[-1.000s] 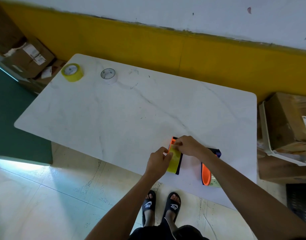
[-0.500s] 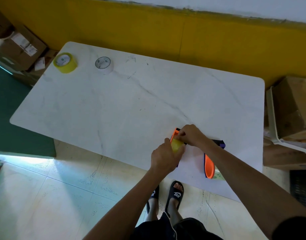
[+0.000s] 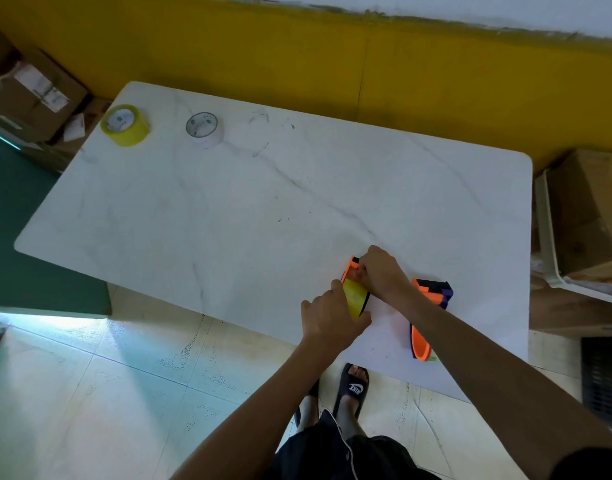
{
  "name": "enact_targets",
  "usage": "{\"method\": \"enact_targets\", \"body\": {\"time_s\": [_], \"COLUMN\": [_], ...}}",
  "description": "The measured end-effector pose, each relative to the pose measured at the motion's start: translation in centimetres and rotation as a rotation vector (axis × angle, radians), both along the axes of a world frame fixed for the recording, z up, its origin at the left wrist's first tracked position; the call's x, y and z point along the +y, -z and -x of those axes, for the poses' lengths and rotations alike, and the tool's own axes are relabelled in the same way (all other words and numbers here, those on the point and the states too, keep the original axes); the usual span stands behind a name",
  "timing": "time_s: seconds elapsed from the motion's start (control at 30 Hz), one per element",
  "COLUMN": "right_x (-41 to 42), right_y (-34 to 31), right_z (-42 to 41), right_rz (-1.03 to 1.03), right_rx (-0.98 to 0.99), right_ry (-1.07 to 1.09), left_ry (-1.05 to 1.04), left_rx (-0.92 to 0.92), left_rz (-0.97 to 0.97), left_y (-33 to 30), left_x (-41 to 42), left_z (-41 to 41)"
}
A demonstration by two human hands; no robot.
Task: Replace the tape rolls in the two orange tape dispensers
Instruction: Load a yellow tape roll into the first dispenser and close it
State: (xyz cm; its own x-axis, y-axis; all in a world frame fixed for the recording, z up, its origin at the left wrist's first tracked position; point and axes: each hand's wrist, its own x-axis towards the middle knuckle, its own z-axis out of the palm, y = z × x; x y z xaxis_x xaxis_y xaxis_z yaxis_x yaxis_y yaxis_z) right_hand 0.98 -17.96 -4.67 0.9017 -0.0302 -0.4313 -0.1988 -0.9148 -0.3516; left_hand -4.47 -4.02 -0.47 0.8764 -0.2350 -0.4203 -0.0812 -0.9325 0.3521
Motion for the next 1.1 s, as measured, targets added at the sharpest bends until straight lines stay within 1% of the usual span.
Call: {"method": "enact_targets", "body": {"time_s": [0.1, 0.2, 0.3, 0.43, 0.53, 0.67, 0.8, 0.97, 1.1], "right_x": [-0.5, -0.8, -2.0, -3.4, -2.8, -2.5, -3.7, -4.8, -5.1], "right_y": [-0.2, -0.3, -0.2, -0.2, 0.0, 0.8, 1.3, 1.5, 1.8], "right_z": [-0.4, -1.2, -1.6, -2.1, -2.2, -2.5, -2.8, -3.5, -4.1], "right_rz": [-0.015, 0.026, 0.056, -0.012, -0.011, 0.021, 0.057, 0.102, 0.103], "right_rx": [0.063, 0.108, 0.066, -0.028, -0.100, -0.129, -0.155, -0.167, -0.202], "right_ry": [0.014, -0.016, -0.003, 0.036, 0.041, 0.046, 0.092, 0.097, 0.103], "left_ry": [0.015, 0.026, 0.051, 0.062, 0.074, 0.056, 0.063, 0.070, 0.080], "left_rx": [-0.003, 0.002, 0.002, 0.001, 0.040, 0.055, 0.082, 0.120, 0.140], "left_rz": [-0.021, -0.026, -0.039, -0.052, -0.075, -0.109, -0.132, -0.155, -0.166], "left_y": [-0.2, -0.4, -0.3, 0.2, 0.0, -0.7, -0.7, -0.9, -1.2], "left_x": [0.2, 0.5, 0.8, 1.8, 1.9, 2.2, 2.7, 2.6, 2.7], "left_z": [-0.1, -0.4, -0.1, 0.4, -0.1, -0.7, -0.6, -0.9, -1.2]}}
